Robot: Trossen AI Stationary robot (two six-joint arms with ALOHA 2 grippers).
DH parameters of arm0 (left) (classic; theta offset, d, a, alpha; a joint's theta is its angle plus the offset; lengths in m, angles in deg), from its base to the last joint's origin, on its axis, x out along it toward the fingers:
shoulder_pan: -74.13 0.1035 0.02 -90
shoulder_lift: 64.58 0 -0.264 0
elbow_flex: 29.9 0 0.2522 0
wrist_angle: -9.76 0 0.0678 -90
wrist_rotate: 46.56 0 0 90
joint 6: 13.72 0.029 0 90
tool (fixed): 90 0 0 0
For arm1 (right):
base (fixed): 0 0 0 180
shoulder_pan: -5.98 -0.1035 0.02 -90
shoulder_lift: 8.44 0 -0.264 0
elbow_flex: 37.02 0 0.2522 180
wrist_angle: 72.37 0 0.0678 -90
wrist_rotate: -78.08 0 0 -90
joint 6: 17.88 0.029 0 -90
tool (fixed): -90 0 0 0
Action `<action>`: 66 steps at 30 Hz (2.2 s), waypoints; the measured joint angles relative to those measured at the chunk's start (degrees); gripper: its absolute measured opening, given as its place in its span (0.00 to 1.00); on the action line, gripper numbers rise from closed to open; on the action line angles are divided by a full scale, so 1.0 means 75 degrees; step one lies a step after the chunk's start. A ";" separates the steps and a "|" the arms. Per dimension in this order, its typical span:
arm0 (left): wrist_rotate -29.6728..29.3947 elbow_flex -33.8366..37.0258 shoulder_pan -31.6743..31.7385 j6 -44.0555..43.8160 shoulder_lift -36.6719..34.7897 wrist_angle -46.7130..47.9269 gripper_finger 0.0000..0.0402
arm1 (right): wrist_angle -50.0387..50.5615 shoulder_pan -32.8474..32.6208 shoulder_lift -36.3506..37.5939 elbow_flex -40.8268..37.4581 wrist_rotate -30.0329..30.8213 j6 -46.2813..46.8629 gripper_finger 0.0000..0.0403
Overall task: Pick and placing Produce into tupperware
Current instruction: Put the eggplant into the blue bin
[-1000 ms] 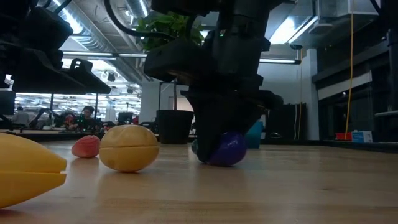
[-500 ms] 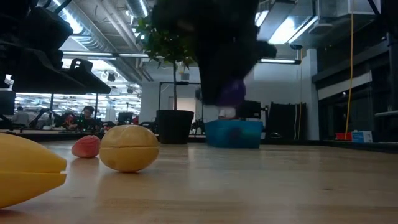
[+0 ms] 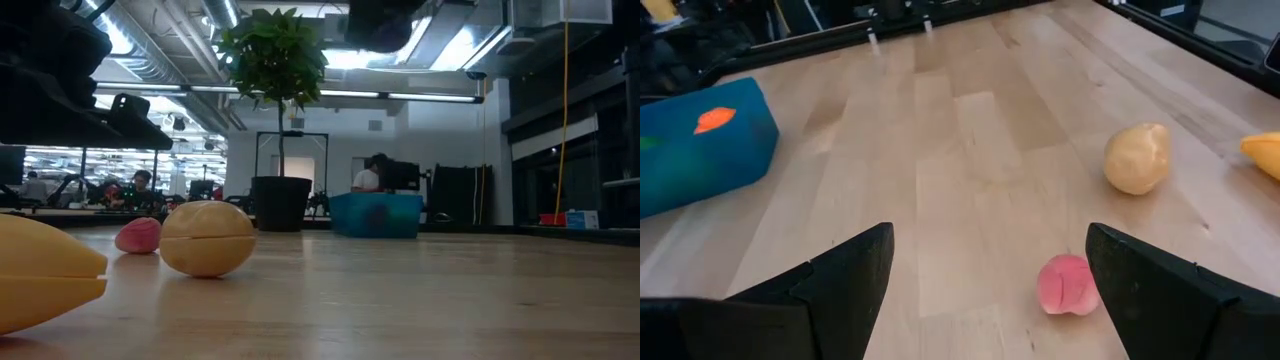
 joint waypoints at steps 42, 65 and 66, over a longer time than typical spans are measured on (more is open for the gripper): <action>0.0014 0.0000 0.0006 0.0064 0.0000 -0.0044 0.81 | -0.8003 -0.1904 0.0298 -0.6152 0.3836 0.3283 0.29; 0.0013 0.0000 0.0006 0.0073 0.0000 -0.0006 0.81 | -0.9892 -0.0520 0.1038 -0.6130 0.3521 -0.0898 0.29; 0.0013 0.0000 0.0006 0.0073 0.0000 0.0000 0.81 | -0.9891 -0.0412 0.1038 -0.6130 0.3453 -0.0926 0.29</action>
